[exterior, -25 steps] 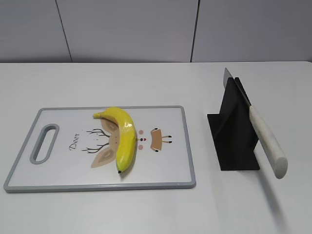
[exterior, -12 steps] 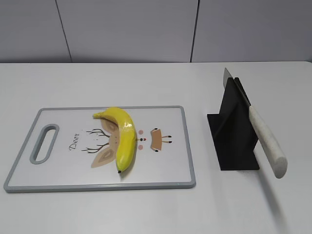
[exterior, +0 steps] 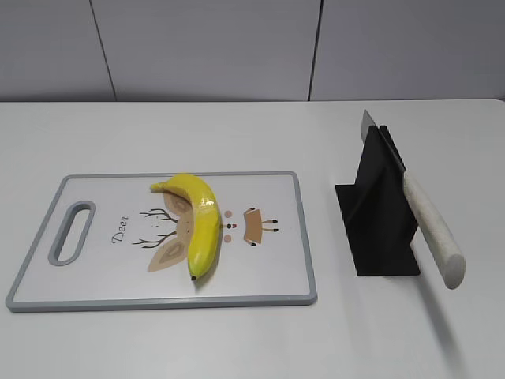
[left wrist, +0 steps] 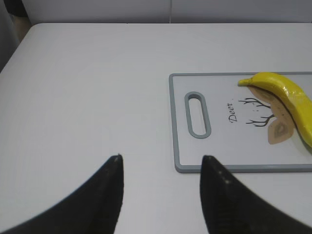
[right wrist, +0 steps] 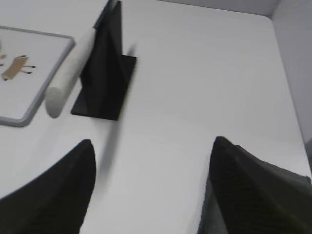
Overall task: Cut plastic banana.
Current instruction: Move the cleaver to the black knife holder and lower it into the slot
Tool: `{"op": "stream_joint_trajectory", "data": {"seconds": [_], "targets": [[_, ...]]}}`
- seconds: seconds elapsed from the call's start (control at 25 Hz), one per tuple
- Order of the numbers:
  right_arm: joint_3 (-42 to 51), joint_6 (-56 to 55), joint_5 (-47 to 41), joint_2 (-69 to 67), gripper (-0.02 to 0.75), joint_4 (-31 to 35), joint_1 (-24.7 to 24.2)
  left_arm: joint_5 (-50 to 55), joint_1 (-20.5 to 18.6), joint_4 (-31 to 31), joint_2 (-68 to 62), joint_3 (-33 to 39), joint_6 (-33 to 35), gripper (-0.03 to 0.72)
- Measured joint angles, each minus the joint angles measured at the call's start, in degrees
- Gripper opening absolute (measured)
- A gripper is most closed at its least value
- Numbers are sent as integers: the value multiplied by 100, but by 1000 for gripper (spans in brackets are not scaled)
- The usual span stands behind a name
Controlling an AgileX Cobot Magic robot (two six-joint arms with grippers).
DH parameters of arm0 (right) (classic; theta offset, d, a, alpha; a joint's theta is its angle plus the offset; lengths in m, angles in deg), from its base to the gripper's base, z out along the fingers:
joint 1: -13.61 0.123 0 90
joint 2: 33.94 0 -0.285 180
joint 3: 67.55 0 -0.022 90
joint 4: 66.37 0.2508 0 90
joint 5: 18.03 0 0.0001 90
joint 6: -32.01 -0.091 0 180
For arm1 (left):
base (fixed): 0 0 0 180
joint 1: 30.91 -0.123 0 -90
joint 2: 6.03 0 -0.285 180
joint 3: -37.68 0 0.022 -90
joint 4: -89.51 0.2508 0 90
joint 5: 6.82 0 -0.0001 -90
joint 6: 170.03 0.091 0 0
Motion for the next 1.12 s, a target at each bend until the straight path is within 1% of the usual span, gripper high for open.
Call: {"op": "stream_joint_trajectory", "data": {"seconds": [0.12, 0.24, 1.12], "targets": [[0, 0, 0, 0, 553, 0, -585, 0, 0, 0, 0, 0, 0, 489], [0, 0, 0, 0, 553, 0, -805, 0, 0, 0, 0, 0, 0, 489], [0, 0, 0, 0, 553, 0, -828, 0, 0, 0, 0, 0, 0, 489]]}}
